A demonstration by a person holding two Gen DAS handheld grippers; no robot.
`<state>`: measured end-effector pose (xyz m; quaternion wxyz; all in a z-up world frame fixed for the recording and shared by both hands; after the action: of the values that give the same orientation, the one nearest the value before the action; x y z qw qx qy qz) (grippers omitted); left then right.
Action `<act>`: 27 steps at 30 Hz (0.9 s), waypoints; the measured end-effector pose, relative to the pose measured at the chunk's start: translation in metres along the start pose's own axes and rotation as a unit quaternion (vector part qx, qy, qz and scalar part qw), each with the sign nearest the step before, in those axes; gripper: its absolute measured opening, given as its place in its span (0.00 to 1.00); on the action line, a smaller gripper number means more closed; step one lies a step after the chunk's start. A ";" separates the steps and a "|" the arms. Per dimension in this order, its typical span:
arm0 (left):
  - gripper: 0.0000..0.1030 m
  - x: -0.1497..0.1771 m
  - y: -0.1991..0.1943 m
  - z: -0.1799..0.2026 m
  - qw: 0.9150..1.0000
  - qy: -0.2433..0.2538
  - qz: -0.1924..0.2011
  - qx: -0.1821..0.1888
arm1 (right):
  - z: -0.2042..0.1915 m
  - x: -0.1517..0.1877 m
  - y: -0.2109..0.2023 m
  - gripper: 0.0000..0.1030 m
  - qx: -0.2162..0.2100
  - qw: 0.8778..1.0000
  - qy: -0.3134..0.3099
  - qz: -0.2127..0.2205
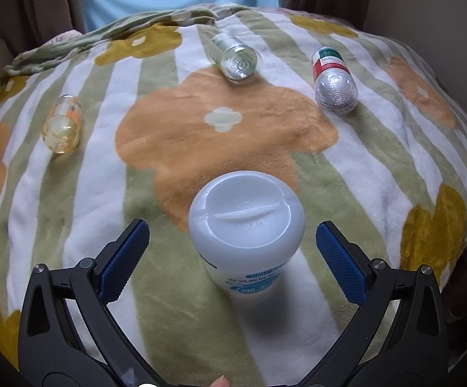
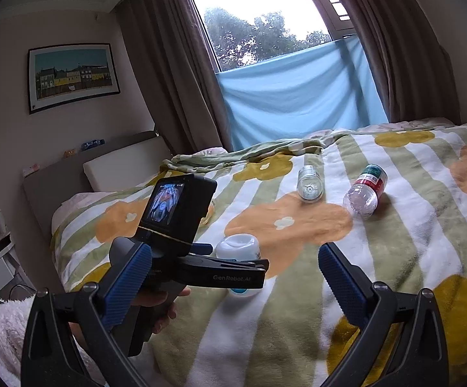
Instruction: Flip cup upside down
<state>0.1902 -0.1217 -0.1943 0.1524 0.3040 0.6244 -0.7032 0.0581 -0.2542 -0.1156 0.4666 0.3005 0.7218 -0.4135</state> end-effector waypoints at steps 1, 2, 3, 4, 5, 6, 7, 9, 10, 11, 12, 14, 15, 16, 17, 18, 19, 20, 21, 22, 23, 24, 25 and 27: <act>1.00 -0.001 -0.005 -0.001 1.000 -0.002 0.004 0.004 | -0.002 -0.002 0.000 1.00 0.000 1.000 -0.005 -0.001; 1.00 -0.001 -0.009 -0.002 1.000 -0.005 0.008 0.008 | -0.005 -0.004 0.000 1.00 0.001 1.000 -0.009 -0.001; 1.00 -0.002 -0.014 -0.003 1.000 -0.008 0.012 0.013 | -0.007 -0.007 0.000 1.00 0.002 1.000 -0.013 0.000; 1.00 -0.004 -0.020 -0.005 1.000 -0.011 0.016 0.017 | -0.009 -0.009 0.000 1.00 0.003 1.000 -0.016 0.000; 1.00 -0.005 -0.026 -0.007 0.999 -0.013 0.022 0.020 | -0.012 -0.012 -0.001 1.00 0.006 1.000 -0.021 0.002; 1.00 -0.006 -0.033 -0.010 0.999 -0.015 0.027 0.023 | -0.015 -0.015 -0.001 1.00 0.009 1.000 -0.024 0.004; 1.00 -0.007 -0.040 -0.013 0.999 -0.019 0.034 0.025 | -0.019 -0.019 -0.002 1.00 0.012 1.000 -0.028 0.005; 1.00 -0.011 -0.059 -0.020 0.998 -0.026 0.051 0.033 | -0.025 -0.027 -0.004 1.00 0.021 0.999 -0.036 0.007; 1.00 -0.014 -0.072 -0.024 0.997 -0.030 0.064 0.036 | -0.028 -0.033 -0.004 1.00 0.026 0.999 -0.042 0.009; 1.00 -0.018 -0.087 -0.029 0.995 -0.033 0.081 0.038 | -0.031 -0.041 -0.005 1.00 0.036 0.998 -0.049 0.011; 1.00 -0.021 -0.104 -0.036 0.993 -0.038 0.102 0.039 | -0.034 -0.049 -0.006 1.00 0.047 0.997 -0.056 0.012; 1.00 -0.026 -0.140 -0.050 0.987 -0.051 0.147 0.037 | -0.040 -0.069 -0.008 1.00 0.092 0.993 -0.068 0.022; 1.00 -0.028 -0.158 -0.056 0.983 -0.058 0.168 0.038 | -0.044 -0.078 -0.008 1.00 0.107 0.991 -0.077 0.028; 1.00 -0.028 -0.174 -0.062 0.979 -0.062 0.189 0.041 | -0.048 -0.086 -0.010 1.00 0.122 0.988 -0.083 0.037; 1.00 -0.027 -0.189 -0.067 0.975 -0.063 0.209 0.042 | -0.051 -0.093 -0.011 1.00 0.140 0.985 -0.088 0.044; 1.00 -0.026 -0.203 -0.071 0.971 -0.062 0.228 0.037 | -0.054 -0.099 -0.011 1.00 0.154 0.982 -0.093 0.050; 1.00 -0.024 -0.214 -0.076 0.968 -0.061 0.244 0.027 | -0.057 -0.104 -0.011 1.00 0.164 0.980 -0.097 0.057; 1.00 -0.022 -0.224 -0.081 0.965 -0.059 0.257 0.016 | -0.060 -0.107 -0.011 1.00 0.172 0.978 -0.100 0.064; 1.00 -0.020 -0.232 -0.085 0.962 -0.056 0.268 0.007 | -0.063 -0.109 -0.011 1.00 0.177 0.977 -0.102 0.068; 1.00 -0.017 -0.238 -0.088 0.959 -0.053 0.278 0.000 | -0.063 -0.109 -0.011 1.00 0.182 0.976 -0.101 0.071; 1.00 -0.013 -0.242 -0.092 0.957 -0.049 0.285 -0.009 | -0.065 -0.108 -0.010 1.00 0.186 0.975 -0.100 0.072; 1.00 -0.009 -0.246 -0.095 0.955 -0.046 0.291 -0.019 | -0.065 -0.106 -0.009 1.00 0.189 0.974 -0.100 0.072; 1.00 -0.005 -0.248 -0.097 0.953 -0.042 0.298 -0.022 | -0.067 -0.103 -0.008 1.00 0.197 0.973 -0.102 0.072; 1.00 0.004 -0.250 -0.101 0.951 -0.041 0.304 -0.024 | -0.070 -0.096 -0.007 1.00 0.210 0.969 -0.106 0.072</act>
<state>0.0626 0.0206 -0.0036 0.3920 0.4466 0.5125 -0.6198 0.0592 -0.2005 -0.0093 0.4953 0.3979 0.5414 -0.5507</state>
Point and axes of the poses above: each gripper's, at about its wrist camera, not at the fingertips, and y roughly the way its jaws point, z to its right, x to its underside, the point moved 5 cm from there along y, roughly the way its jaws point, and after that the axes turned 1 degree about x, right-handed, at the moved point
